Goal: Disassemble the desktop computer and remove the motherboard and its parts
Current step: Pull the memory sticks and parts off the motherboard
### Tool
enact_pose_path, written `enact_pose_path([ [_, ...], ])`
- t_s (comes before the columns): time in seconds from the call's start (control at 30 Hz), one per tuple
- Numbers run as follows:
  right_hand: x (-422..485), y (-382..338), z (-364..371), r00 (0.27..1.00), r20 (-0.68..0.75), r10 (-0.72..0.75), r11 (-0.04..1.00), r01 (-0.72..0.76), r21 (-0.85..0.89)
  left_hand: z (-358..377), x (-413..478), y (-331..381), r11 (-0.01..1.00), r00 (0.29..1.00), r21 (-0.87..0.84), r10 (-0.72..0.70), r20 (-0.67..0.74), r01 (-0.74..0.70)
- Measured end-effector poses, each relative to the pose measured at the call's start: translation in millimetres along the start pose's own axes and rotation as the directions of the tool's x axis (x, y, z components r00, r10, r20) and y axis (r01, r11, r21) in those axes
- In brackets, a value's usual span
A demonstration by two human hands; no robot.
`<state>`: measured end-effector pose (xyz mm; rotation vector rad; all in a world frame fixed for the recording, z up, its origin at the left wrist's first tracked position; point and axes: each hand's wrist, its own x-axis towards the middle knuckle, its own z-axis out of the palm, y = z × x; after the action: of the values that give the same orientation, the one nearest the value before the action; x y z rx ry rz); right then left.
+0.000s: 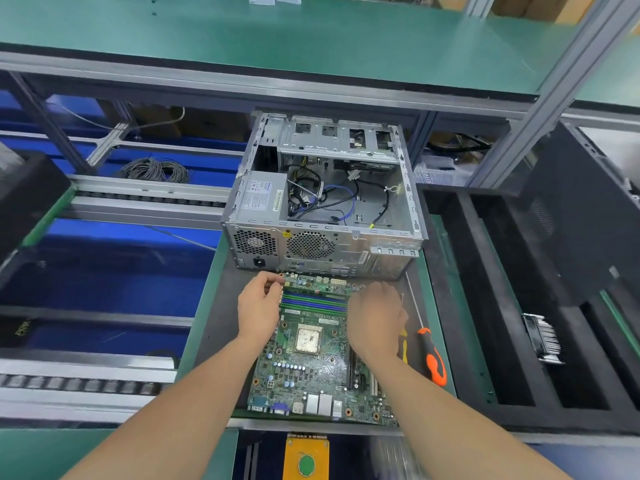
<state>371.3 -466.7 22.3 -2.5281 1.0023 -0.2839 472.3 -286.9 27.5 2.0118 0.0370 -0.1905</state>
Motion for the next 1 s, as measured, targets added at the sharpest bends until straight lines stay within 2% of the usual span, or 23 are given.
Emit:
enact_pose_path([
  [0.43, 1, 1, -6, 1.000, 0.006, 0.016, 0.998, -0.016, 0.068, -7, 2, 0, 1.000, 1.000, -0.012, -0.011, 0.021, 0.011],
  [0.6, -5, 0, -7, 0.998, -0.063, -0.014, 0.988, 0.024, 0.152, -15, -2, 6, 0.984, 0.975, 0.077, 0.144, 0.170, -0.159],
  [0.67, -5, -2, -10, 0.987, -0.094, -0.133, 0.979, 0.146, 0.141, -20, -3, 10, 0.953, 0.937, 0.137, 0.227, 0.267, -0.270],
  [0.77, -5, -10, -9, 0.924, 0.042, -0.381, 0.924, 0.379, 0.041, -22, 0, 15, 0.875, 0.888, 0.280, 0.287, 0.360, -0.396],
  [0.87, -1, -21, -10, 0.926, 0.083, -0.368, 0.929, 0.364, 0.062, -18, -2, 23, 0.855, 0.906, 0.333, 0.312, 0.284, -0.399],
  [1.0, 4, -33, -24, 0.949, 0.031, -0.313, 0.911, 0.291, 0.293, -14, -9, 40, 0.865, 0.895, 0.237, 0.414, 0.165, -0.443],
])
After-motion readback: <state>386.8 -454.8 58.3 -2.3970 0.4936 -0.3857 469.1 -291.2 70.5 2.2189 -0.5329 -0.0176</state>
